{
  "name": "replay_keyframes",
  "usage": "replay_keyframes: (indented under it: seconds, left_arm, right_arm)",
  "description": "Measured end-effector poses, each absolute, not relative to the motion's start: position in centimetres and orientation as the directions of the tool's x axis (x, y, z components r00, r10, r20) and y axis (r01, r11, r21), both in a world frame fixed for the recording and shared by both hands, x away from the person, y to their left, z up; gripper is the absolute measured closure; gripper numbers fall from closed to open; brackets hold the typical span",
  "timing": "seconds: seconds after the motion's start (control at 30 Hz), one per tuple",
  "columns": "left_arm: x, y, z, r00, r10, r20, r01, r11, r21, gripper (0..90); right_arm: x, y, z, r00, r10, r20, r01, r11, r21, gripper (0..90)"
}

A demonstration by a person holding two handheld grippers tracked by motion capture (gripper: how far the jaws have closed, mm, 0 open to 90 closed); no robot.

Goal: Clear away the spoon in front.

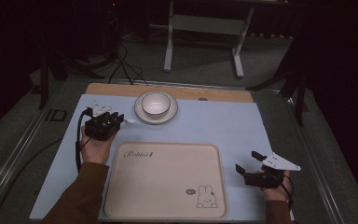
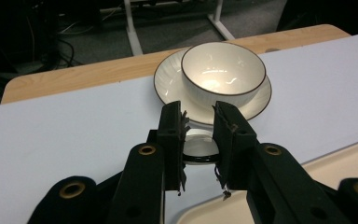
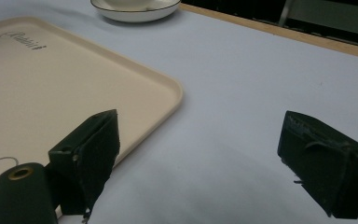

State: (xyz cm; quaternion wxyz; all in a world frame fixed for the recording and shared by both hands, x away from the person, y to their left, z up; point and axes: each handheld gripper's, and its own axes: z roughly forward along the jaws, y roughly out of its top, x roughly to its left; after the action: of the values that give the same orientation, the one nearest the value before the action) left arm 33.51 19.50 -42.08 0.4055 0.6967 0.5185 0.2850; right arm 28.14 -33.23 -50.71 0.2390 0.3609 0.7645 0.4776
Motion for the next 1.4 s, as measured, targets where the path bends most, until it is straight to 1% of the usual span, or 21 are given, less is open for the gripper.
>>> replay_keyframes:
  seconds: [0.47,0.7,1.0,1.4]
  left_arm:
    - [32.0,19.8,-43.5,0.284,0.958,-0.040,0.507,-0.115,0.854,73.6]
    - [31.0,19.7,-43.9,0.275,0.961,-0.032,0.510,-0.118,0.852,73.6]
    - [29.8,19.7,-44.3,0.268,0.962,-0.048,0.509,-0.099,0.855,73.6]
    - [28.2,19.3,-44.8,0.276,0.960,-0.053,0.506,-0.098,0.857,73.5]
  right_arm:
    - [28.1,-33.2,-50.7,-0.625,0.781,-0.020,0.326,0.284,0.902,12.4]
    - [28.1,-33.2,-50.7,-0.624,0.781,-0.021,0.325,0.284,0.902,12.4]
    - [28.1,-33.2,-50.7,-0.624,0.781,-0.022,0.324,0.284,0.902,12.4]
    - [28.1,-33.2,-50.7,-0.624,0.781,-0.022,0.324,0.284,0.902,12.4]
